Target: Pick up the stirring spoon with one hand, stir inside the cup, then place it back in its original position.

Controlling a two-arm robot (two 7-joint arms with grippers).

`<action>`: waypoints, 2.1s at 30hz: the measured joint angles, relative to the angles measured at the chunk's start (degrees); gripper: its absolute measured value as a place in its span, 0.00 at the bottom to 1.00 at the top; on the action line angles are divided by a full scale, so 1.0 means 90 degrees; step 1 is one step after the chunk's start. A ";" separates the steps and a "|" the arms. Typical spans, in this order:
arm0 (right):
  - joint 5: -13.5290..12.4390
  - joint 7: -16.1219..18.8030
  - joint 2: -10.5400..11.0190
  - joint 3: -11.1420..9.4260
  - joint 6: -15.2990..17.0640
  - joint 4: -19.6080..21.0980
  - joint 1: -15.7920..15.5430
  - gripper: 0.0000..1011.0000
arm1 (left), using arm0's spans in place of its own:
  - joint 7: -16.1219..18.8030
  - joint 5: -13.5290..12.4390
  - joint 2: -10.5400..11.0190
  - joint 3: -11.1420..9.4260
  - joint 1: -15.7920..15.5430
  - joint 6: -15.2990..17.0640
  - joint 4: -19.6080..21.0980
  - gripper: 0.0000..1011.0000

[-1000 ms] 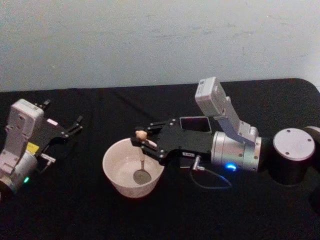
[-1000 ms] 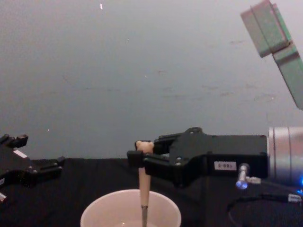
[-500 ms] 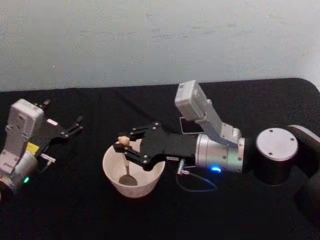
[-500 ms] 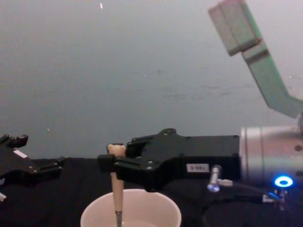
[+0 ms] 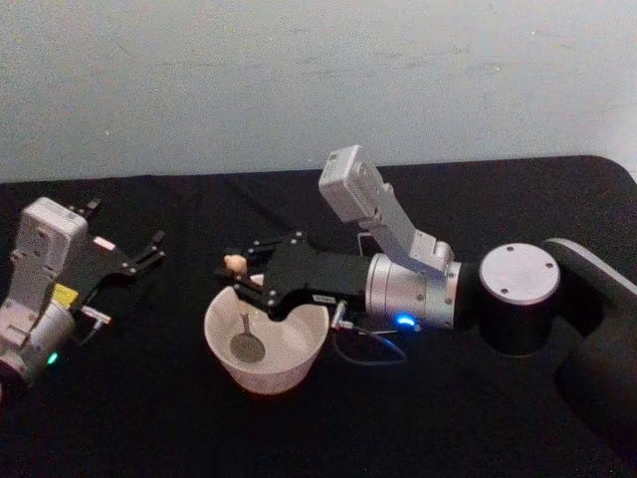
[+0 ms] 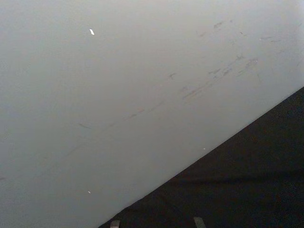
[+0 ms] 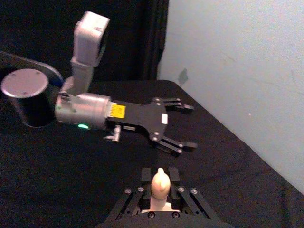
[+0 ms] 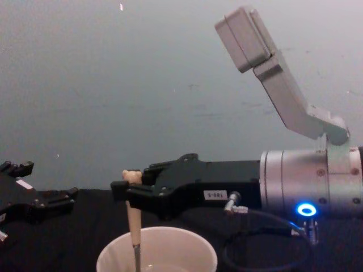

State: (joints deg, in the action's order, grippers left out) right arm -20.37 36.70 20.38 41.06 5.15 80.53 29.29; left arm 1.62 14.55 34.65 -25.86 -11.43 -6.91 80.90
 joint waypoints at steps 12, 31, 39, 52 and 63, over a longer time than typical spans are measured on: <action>-0.0037 -0.0067 -0.0030 -0.0212 0.0019 -0.0247 0.0085 0.21 | 0.0000 0.0000 0.0000 0.0000 0.0000 0.0000 0.0000 0.99; -0.0257 0.0171 0.0439 -0.0399 -0.0102 0.0180 -0.0199 0.21 | 0.0000 0.0000 0.0000 0.0000 0.0001 0.0000 0.0000 0.99; -0.0412 0.0251 0.0574 -0.0394 -0.0097 0.0455 -0.0322 0.21 | 0.0000 0.0000 0.0000 0.0000 0.0000 0.0000 0.0000 0.99; -0.0646 0.0215 0.0633 -0.0406 -0.0052 0.0674 -0.0362 0.21 | 0.0000 0.0000 0.0000 0.0000 0.0000 0.0000 0.0000 0.99; -0.0848 0.0049 0.0600 -0.0526 -0.0003 0.0747 -0.0303 0.21 | 0.0000 0.0000 0.0000 0.0000 0.0000 0.0000 0.0000 0.99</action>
State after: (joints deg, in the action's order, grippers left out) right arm -28.00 37.14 25.78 36.33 5.13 87.25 26.57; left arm 1.62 14.55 34.65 -25.86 -11.43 -6.91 80.90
